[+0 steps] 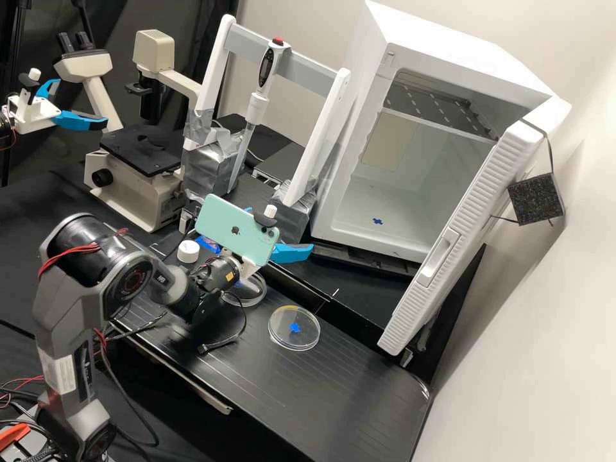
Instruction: Use the pipette
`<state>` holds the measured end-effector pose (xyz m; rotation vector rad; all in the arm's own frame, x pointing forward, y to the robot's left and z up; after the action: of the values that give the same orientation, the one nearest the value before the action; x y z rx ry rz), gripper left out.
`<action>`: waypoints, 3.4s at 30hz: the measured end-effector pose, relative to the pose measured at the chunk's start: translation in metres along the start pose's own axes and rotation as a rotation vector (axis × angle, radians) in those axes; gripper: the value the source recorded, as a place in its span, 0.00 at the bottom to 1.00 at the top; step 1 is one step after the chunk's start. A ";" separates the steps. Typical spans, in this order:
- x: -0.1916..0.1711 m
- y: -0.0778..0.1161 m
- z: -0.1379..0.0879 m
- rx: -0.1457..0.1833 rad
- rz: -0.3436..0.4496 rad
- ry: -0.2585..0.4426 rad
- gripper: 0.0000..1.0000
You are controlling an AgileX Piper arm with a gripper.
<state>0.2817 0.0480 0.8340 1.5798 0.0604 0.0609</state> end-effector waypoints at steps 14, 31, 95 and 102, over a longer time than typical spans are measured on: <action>-0.024 0.049 -0.093 0.028 0.093 0.312 1.00; 0.033 0.071 -0.174 -0.035 0.032 0.279 1.00; 0.080 0.056 -0.203 -0.108 -0.036 0.163 0.00; 0.079 0.056 -0.208 -0.097 -0.041 0.167 0.00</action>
<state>0.3446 0.2610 0.8916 1.4736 0.2168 0.1615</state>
